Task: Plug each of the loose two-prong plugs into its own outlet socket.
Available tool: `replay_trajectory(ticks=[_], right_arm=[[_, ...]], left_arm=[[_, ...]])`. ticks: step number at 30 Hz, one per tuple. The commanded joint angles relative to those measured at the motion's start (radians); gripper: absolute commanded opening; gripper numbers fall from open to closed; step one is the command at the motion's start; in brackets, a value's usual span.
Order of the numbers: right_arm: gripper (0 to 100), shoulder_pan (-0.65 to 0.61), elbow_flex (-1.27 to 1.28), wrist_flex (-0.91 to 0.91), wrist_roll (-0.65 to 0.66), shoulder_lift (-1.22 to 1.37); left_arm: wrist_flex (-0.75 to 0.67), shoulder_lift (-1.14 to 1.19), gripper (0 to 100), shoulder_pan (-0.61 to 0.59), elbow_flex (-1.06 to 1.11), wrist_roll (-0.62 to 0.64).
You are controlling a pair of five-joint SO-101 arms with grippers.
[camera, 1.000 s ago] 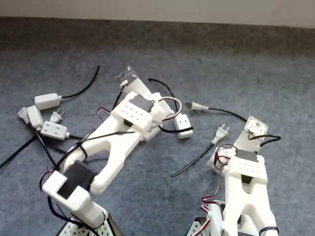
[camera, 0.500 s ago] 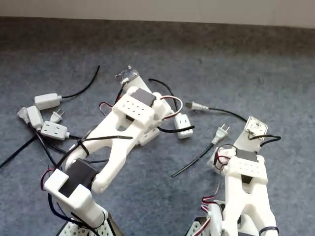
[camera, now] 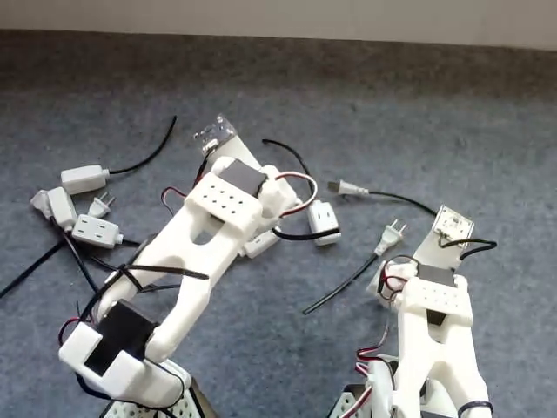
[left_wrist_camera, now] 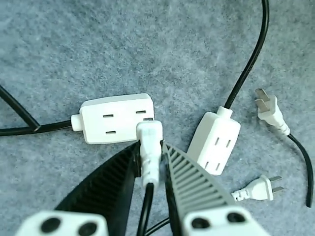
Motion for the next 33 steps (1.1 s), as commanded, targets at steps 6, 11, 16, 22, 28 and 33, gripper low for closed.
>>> replay_trajectory(ticks=[6, 11, 16, 22, 28, 33], right_arm=[[0.7, 0.007, -0.002, -0.013, -0.006, -0.013], [0.7, 0.007, -0.002, -0.013, -0.006, -0.013], [0.7, 0.007, -0.002, -0.013, -0.006, -0.013], [0.7, 0.007, -0.002, -0.013, -0.006, -0.015], [0.7, 0.007, -0.002, -0.013, -0.006, -0.015], [0.7, 0.007, -0.002, -0.013, -0.006, -0.015]], left_arm=[[-0.044, 0.061, 1, 0.005, 0.031, -0.005], [-0.046, 0.067, 1, 0.005, 0.03, -0.005], [-0.055, 0.074, 1, 0.004, 0.03, -0.005], [-0.089, 0.074, 1, 0.007, 0.03, -0.006], [-0.081, 0.074, 1, 0.005, 0.041, -0.132], [0.005, 0.076, 1, 0.018, 0.035, -0.23]])
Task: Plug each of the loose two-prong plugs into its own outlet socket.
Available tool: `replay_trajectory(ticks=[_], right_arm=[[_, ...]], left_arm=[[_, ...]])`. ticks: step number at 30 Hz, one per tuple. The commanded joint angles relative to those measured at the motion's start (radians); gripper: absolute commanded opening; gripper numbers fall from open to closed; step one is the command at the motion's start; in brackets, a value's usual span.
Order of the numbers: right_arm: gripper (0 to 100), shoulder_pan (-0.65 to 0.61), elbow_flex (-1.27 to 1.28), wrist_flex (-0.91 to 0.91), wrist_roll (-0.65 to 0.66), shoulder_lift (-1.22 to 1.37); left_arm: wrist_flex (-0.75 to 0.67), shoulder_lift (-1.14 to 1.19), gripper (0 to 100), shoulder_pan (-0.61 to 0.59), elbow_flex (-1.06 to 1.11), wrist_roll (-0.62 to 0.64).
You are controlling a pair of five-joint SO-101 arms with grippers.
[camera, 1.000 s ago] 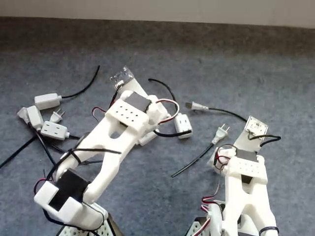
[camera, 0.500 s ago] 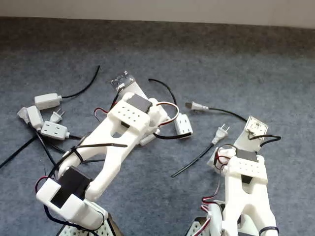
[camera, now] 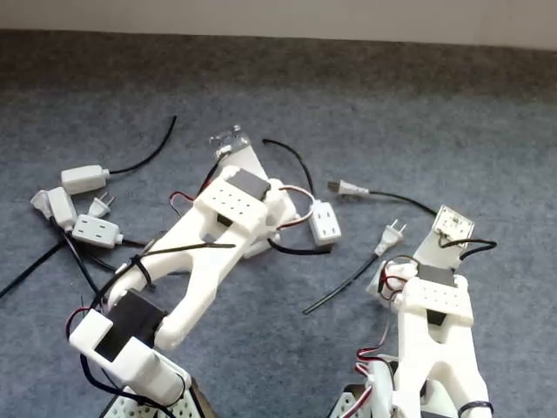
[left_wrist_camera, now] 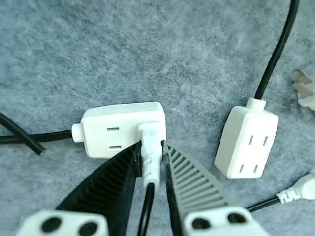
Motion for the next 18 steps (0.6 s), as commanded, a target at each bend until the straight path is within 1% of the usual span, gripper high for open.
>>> replay_trajectory(ticks=[1, 5, 9, 11, 18], right_arm=[[0.7, 0.007, -0.002, -0.013, -0.006, -0.015], [0.7, 0.007, -0.002, -0.013, -0.006, -0.013], [0.7, 0.007, -0.002, -0.013, -0.006, -0.013], [0.7, 0.007, -0.002, -0.013, -0.006, -0.013], [0.7, 0.007, -0.002, -0.013, -0.006, -0.015]], left_arm=[[0.072, -0.008, 1, 0.025, -0.013, -0.051], [0.123, -0.005, 1, 0.045, -0.004, -0.061], [0.132, -0.005, 1, 0.036, 0.039, -0.193], [0.132, -0.005, 1, 0.036, 0.077, -0.232], [0.132, -0.005, 1, 0.038, 0.128, -0.269]])
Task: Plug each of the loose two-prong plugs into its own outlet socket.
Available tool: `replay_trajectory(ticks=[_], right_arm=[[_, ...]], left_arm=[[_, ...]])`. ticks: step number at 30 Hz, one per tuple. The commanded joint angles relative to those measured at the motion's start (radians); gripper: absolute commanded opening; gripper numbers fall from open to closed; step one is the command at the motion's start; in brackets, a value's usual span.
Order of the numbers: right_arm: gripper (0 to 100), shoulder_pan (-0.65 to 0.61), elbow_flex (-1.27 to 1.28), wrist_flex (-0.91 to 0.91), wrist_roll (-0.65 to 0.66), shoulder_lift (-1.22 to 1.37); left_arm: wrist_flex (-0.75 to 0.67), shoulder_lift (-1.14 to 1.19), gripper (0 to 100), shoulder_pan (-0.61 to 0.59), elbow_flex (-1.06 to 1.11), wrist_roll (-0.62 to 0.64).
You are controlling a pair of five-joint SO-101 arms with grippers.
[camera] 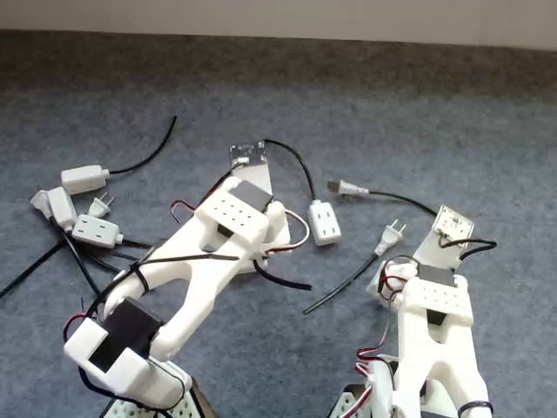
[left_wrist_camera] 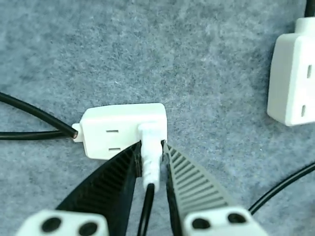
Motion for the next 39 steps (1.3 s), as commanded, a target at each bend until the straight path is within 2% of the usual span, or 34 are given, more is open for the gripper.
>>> replay_trajectory(ticks=[1, 9, 17, 25, 28, 31, 39], right_arm=[[0.7, 0.007, -0.002, -0.013, -0.006, -0.015], [0.7, 0.01, -0.001, -0.045, -0.006, -0.013], [0.7, 0.013, 0.001, -0.047, -0.005, -0.013], [0.7, 0.015, 0.001, -0.047, -0.005, -0.019], [0.7, 0.015, 0.001, -0.047, -0.005, -0.019], [0.7, 0.015, 0.001, -0.047, -0.005, -0.016], [0.7, 0.015, 0.001, -0.047, -0.005, -0.013]], left_arm=[[0.018, 0.007, 1, 0.007, 0.022, -0.048], [0.02, -0.002, 2, 0.004, 0.016, -0.249], [0.086, -0.004, 19, 0.002, -0.007, -0.304], [0.236, -0.004, 27, -0.124, -0.217, -0.641], [0.284, -0.004, 27, -0.189, -0.312, -0.813], [0.342, 0.004, 27, -0.237, -0.41, -1.048], [0.514, -0.001, 27, -0.295, -0.478, -1.955]])
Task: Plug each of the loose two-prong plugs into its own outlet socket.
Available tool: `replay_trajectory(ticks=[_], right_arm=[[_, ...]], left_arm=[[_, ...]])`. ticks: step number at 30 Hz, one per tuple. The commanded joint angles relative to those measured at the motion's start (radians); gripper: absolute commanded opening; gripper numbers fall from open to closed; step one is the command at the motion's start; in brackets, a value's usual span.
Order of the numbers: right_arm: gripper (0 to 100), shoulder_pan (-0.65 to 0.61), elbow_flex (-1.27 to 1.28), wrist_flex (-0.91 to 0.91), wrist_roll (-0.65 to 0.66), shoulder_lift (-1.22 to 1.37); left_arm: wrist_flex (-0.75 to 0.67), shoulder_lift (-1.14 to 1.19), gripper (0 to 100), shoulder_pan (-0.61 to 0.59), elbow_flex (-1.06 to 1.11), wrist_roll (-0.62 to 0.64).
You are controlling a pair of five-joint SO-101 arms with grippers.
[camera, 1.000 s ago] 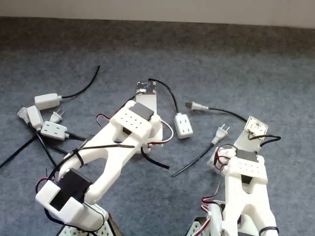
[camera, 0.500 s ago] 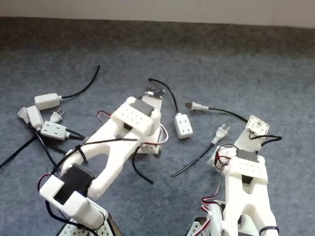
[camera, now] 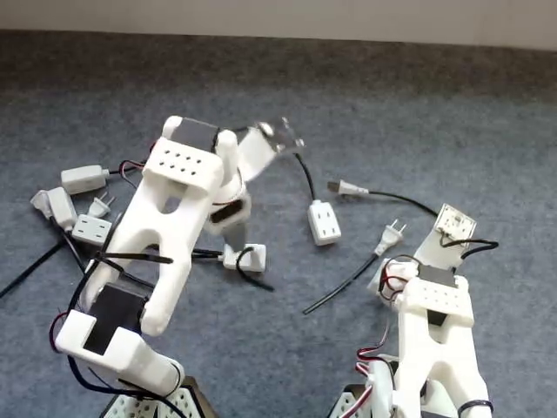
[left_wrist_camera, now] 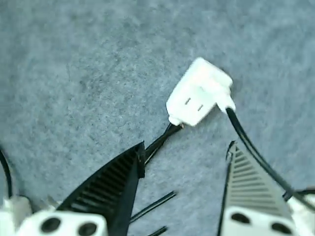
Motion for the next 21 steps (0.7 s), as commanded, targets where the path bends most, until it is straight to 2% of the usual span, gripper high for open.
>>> replay_trajectory(ticks=[1, 4, 8, 13, 15, 21], right_arm=[[0.7, 0.01, -0.002, -0.015, -0.005, -0.013], [0.7, 0.01, -0.002, -0.015, -0.005, -0.013], [0.7, 0.01, -0.002, -0.015, -0.005, -0.013], [0.7, 0.01, -0.002, -0.016, 0.0, -0.013], [0.7, 0.01, -0.002, -0.016, 0.041, -0.013], [0.7, 0.01, -0.002, -0.016, 0.058, -0.013]], left_arm=[[0.052, -0.015, 27, -0.042, -0.038, -0.44], [0.051, -0.008, 27, -0.048, -0.035, -0.585], [0.037, -0.007, 27, -0.025, -0.028, -0.611], [-0.071, -0.005, 27, 0.018, 0.041, -0.606], [-0.132, -0.005, 27, 0.041, 0.11, -0.592], [-0.42, -0.005, 27, 0.09, 0.291, -0.445]])
